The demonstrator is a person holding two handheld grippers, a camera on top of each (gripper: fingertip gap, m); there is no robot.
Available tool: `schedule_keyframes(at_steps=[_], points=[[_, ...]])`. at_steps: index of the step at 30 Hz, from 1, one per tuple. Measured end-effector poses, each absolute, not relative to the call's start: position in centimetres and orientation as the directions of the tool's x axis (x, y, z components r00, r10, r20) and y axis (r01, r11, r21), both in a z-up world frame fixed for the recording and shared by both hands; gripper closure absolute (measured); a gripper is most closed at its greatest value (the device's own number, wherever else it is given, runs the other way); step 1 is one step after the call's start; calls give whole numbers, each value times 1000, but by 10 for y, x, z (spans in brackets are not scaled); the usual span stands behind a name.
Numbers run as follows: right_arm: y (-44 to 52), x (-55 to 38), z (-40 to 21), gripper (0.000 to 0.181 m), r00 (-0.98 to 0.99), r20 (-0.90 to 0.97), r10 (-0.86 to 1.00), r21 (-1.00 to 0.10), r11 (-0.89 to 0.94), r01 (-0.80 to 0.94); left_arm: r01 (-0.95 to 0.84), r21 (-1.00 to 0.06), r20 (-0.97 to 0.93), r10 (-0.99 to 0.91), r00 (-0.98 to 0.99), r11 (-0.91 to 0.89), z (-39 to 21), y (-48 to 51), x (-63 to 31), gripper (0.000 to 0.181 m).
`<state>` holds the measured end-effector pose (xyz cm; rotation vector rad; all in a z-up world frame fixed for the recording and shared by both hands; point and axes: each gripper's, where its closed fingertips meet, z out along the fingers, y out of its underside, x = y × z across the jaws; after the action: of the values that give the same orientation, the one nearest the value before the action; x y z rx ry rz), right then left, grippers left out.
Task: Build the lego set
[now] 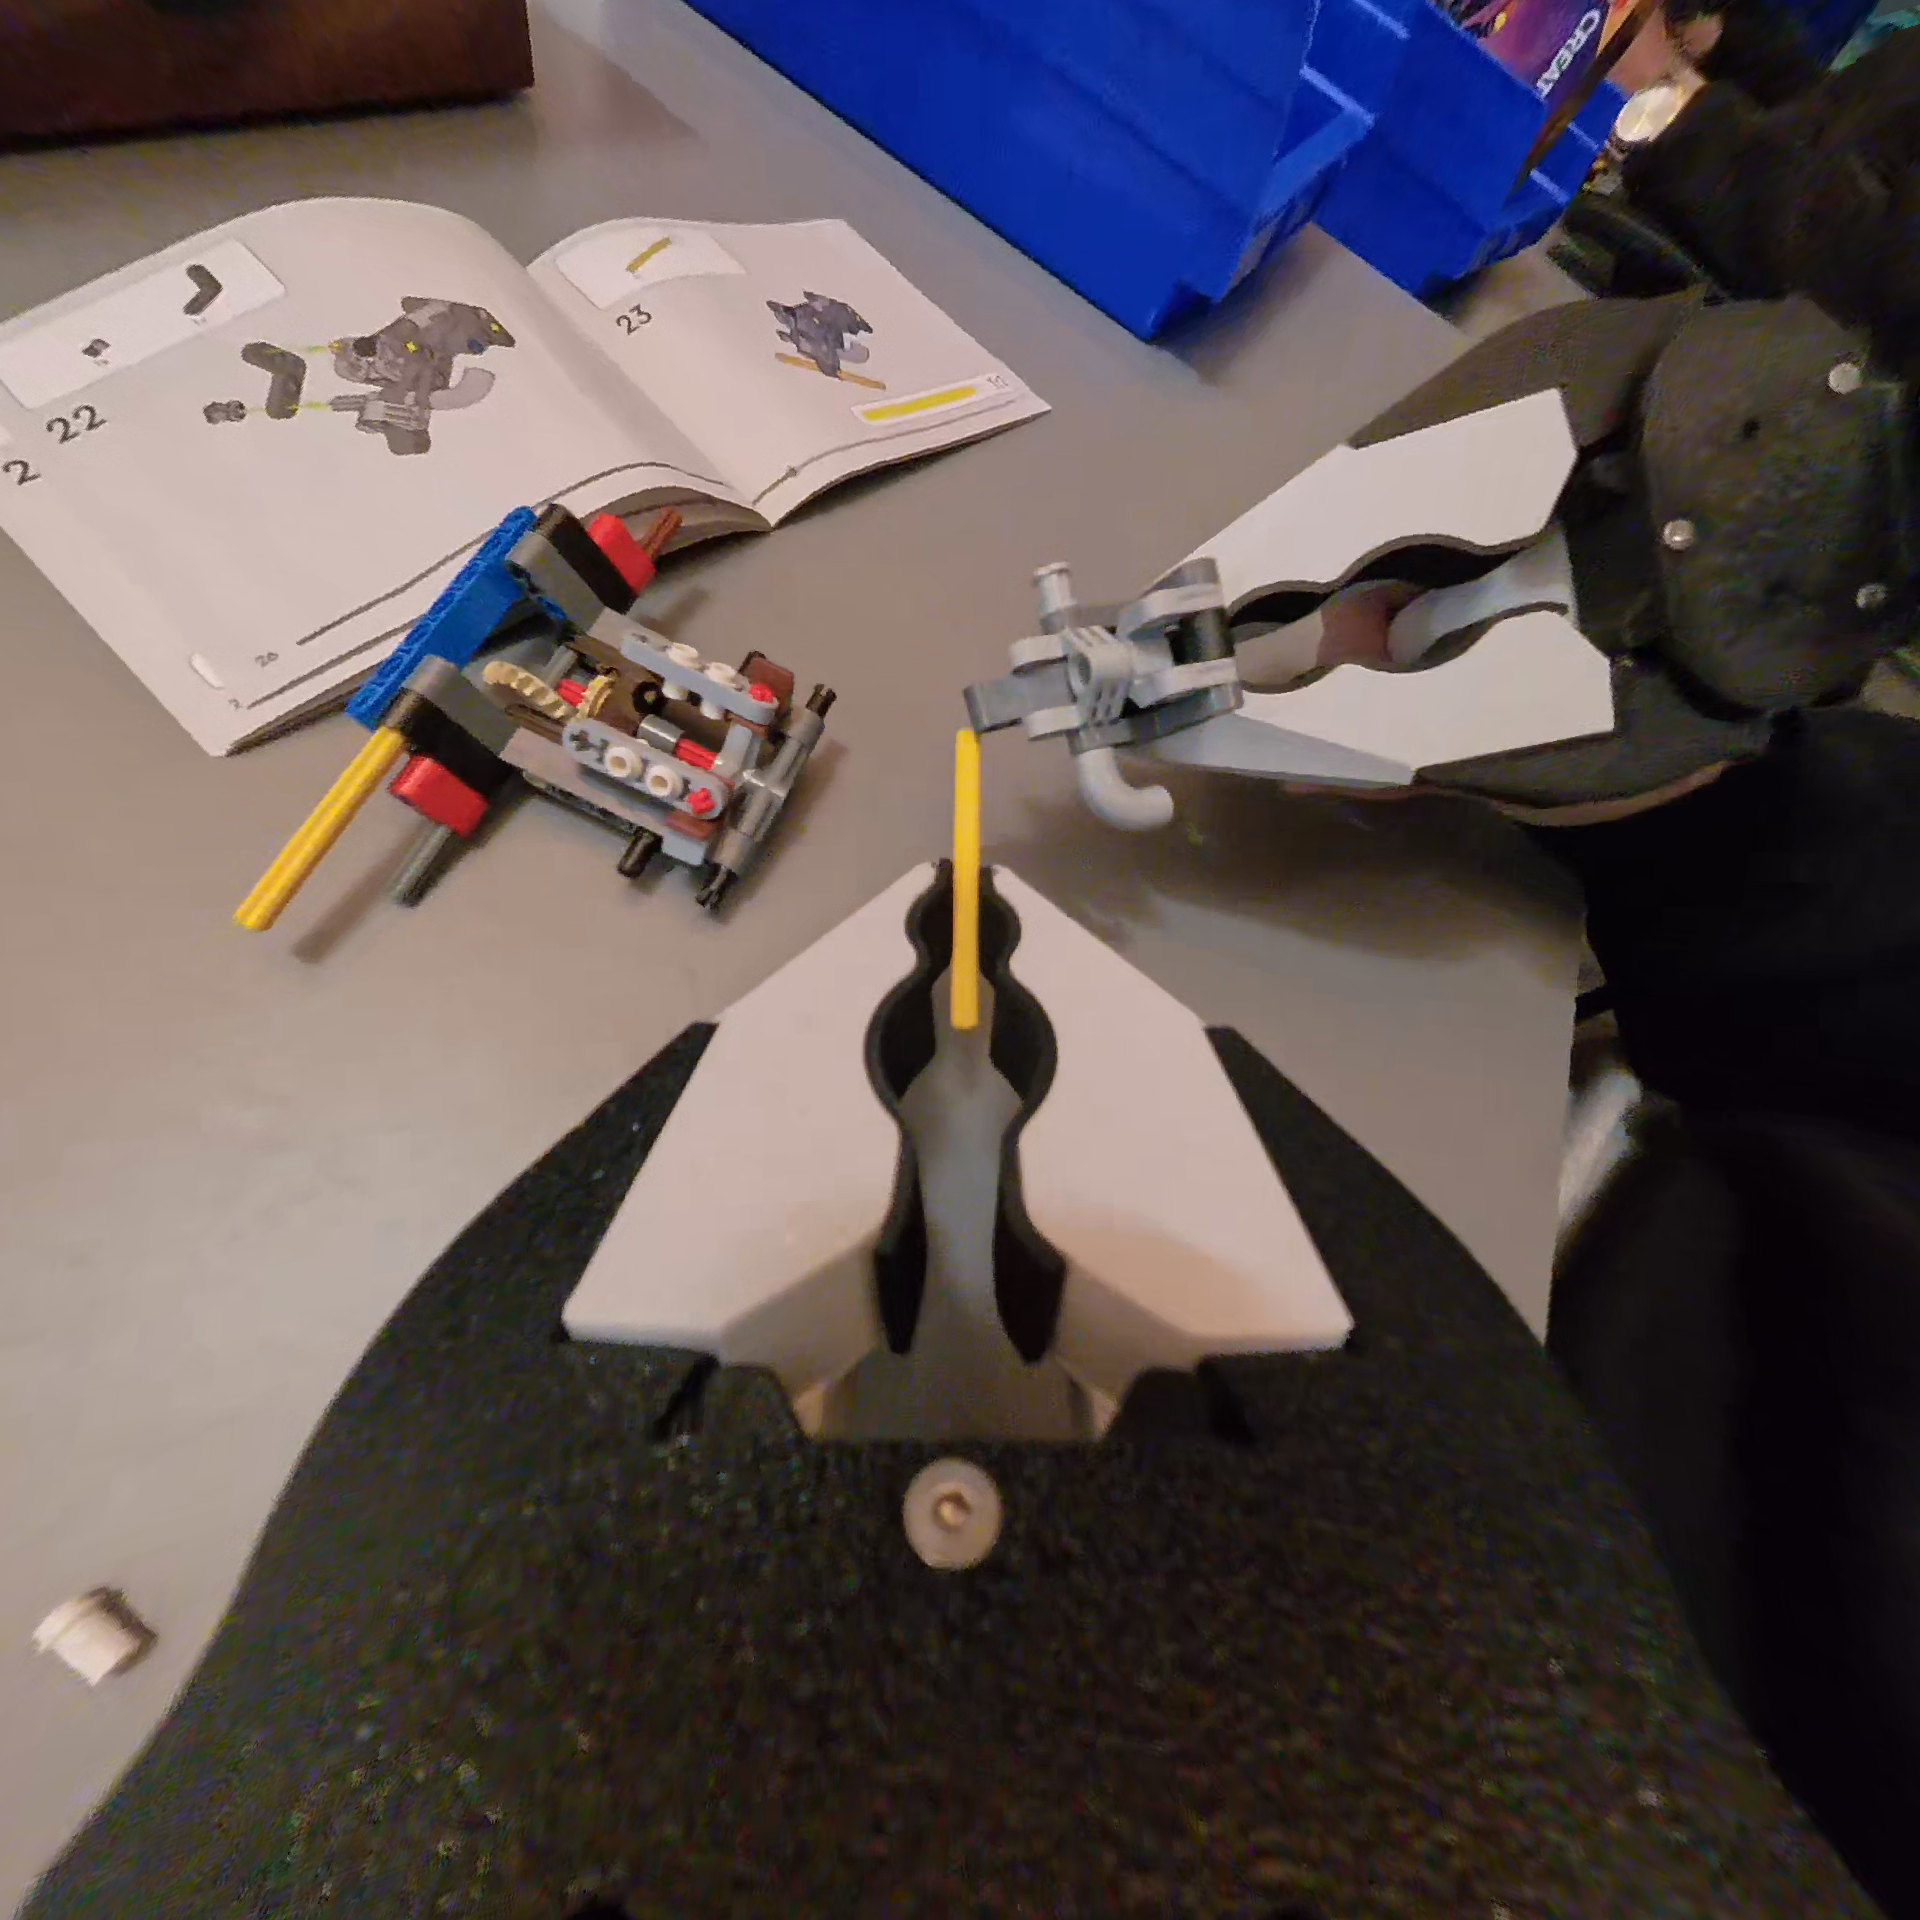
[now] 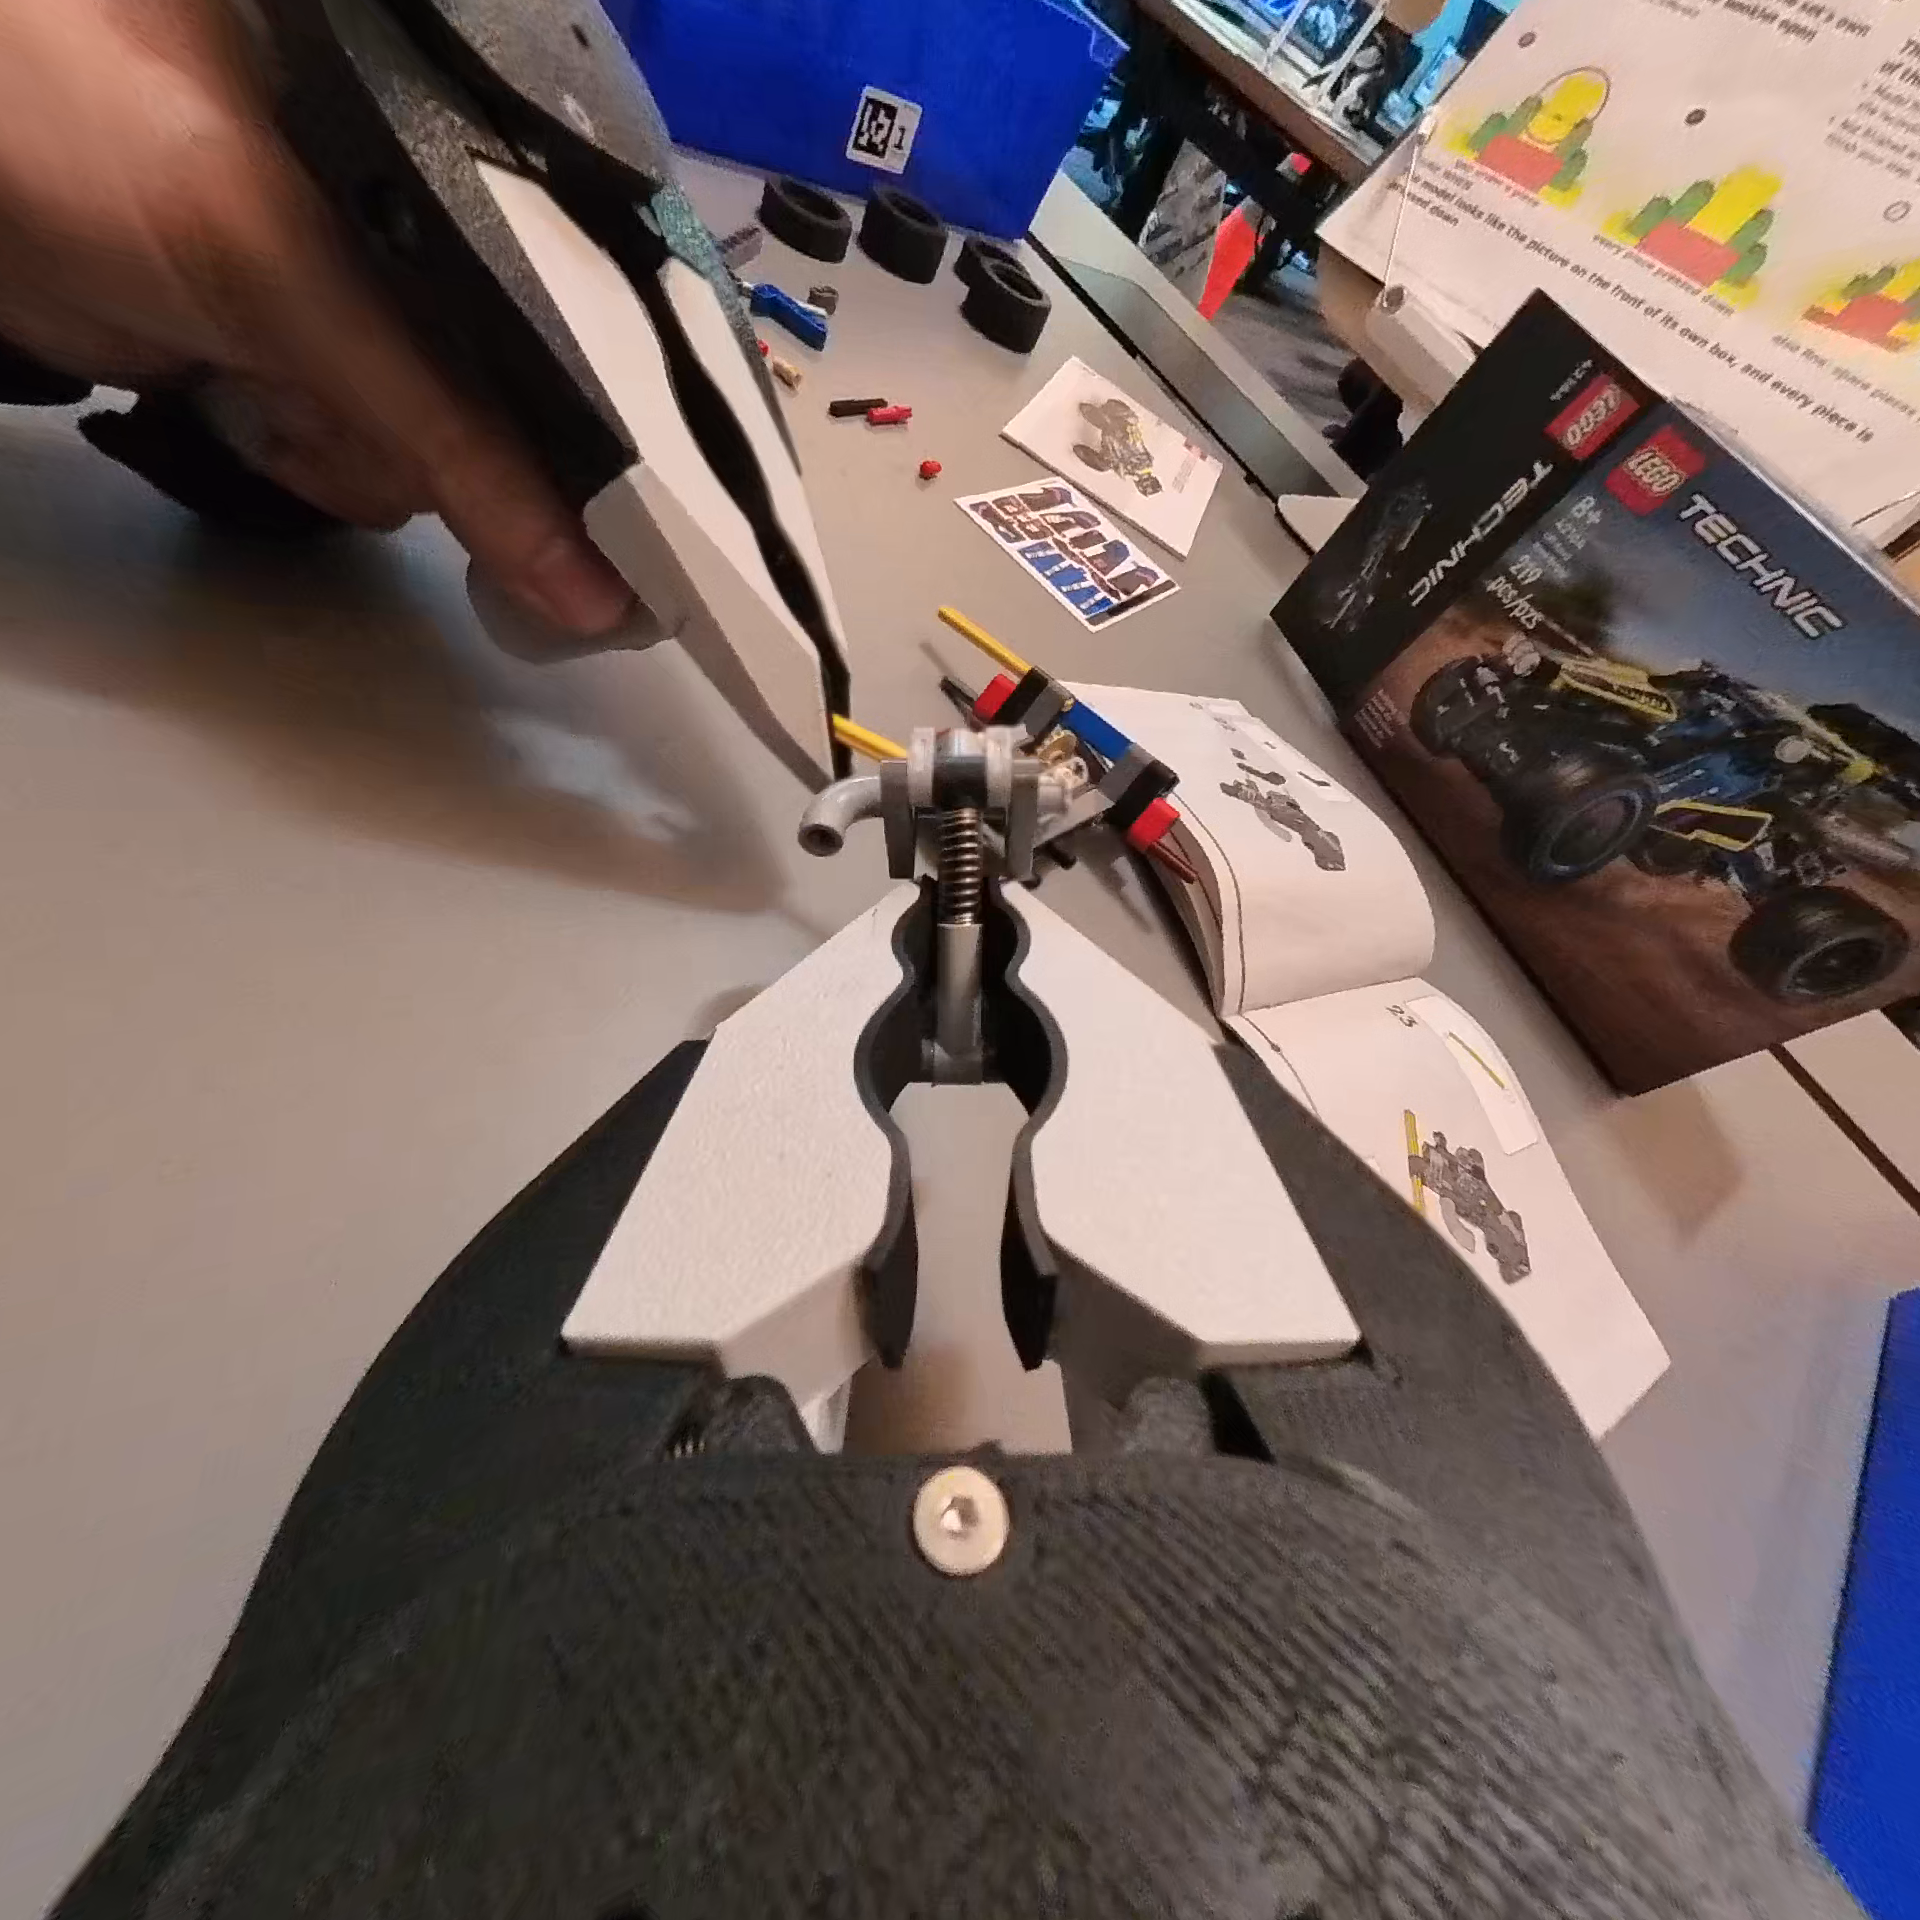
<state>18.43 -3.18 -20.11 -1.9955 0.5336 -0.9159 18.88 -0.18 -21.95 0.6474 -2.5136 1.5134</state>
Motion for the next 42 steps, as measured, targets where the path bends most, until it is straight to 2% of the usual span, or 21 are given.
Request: schedule_keyframes(at_steps=[1,12,20,23,26,31,37,42], points=[[-31,184,-202,176,646,403,-648,-837,-547,-27,-430,-812,332,-292,-897,396,-219,-1,190,181],[-34,189,-193,176,582,435,-687,-845,-535,1,-462,-830,391,-264,-882,314,-207,-6,187,181],[-36,188,-179,176,592,312,-743,-918,-396,-13,-580,-800,554,-178,-813,156,-189,-12,185,181],[-34,189,-180,176,591,277,-758,-925,-378,-52,-577,-802,547,-198,-814,155,-189,-11,186,181],[-34,189,-182,175,598,222,-770,-933,-345,-98,-523,-834,475,-254,-843,177,-191,-11,188,181],[-32,189,-183,175,599,112,-793,-945,-272,-183,-290,-898,149,-391,-908,332,-190,-9,193,181],[-30,188,-179,175,591,79,-803,-952,-236,-193,-113,-876,-127,-450,-884,470,-185,-4,195,181],[-30,186,-183,175,598,74,-798,-942,-253,-221,-86,-834,-208,-455,-866,545,-188,-1,194,181]])
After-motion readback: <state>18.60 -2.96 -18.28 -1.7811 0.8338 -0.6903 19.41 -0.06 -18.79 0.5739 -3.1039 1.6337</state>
